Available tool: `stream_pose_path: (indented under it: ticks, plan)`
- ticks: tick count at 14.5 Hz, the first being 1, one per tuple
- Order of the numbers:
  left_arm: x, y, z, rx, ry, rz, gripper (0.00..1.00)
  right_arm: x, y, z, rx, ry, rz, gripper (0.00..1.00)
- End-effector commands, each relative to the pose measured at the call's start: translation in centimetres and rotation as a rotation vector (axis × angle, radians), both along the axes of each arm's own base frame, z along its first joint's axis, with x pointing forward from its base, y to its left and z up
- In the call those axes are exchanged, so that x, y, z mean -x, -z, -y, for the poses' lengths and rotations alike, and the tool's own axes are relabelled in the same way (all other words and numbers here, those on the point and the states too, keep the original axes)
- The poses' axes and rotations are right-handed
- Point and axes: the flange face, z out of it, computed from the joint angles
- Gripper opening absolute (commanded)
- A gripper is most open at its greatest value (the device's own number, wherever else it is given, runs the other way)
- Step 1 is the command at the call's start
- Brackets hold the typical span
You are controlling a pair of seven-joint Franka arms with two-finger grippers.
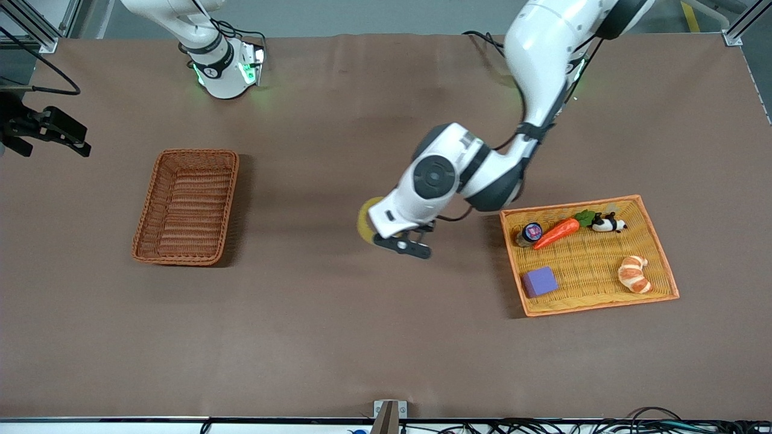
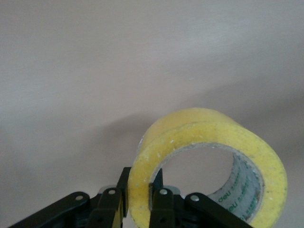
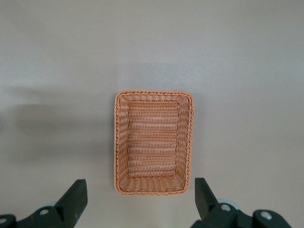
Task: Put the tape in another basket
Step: 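Carry the tape toward the table middle and set it down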
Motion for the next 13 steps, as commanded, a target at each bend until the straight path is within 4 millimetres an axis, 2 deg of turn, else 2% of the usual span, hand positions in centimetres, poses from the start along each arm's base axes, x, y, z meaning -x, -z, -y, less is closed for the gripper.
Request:
stream_pose_path:
  ticks: [1, 4, 7, 9, 10, 12, 13]
  plan:
    - [1.1, 1.3, 3.2, 0.049, 0.007, 0.029, 0.06, 0.3, -0.2, 0.1, -0.013, -0.009, -0.002, 1.0]
    - [1.3, 2.7, 4.5, 0.098, 0.007, 0.067, 0.06, 0.3, -0.2, 0.0, -0.013, -0.009, -0.002, 1.0]
    - [2.4, 6.0, 5.7, 0.106, 0.017, 0.059, 0.09, 0.3, -0.2, 0.0, -0.013, -0.009, -0.002, 1.0]
    - [3.3, 7.2, 6.6, 0.111, 0.022, 0.06, 0.13, 0.3, -0.3, 0.1, -0.013, -0.007, -0.001, 1.0]
    - [4.6, 8.2, 7.5, 0.105, 0.04, 0.054, 0.14, 0.3, -0.3, 0.0, -0.015, -0.009, -0.001, 1.0]
    - [4.8, 9.9, 7.8, 0.113, 0.04, 0.071, 0.21, 0.3, -0.2, 0.0, -0.013, -0.009, -0.002, 1.0]
    - [4.5, 10.1, 7.7, 0.12, 0.039, 0.082, 0.23, 0.3, -0.3, 0.0, -0.015, -0.009, -0.001, 1.0]
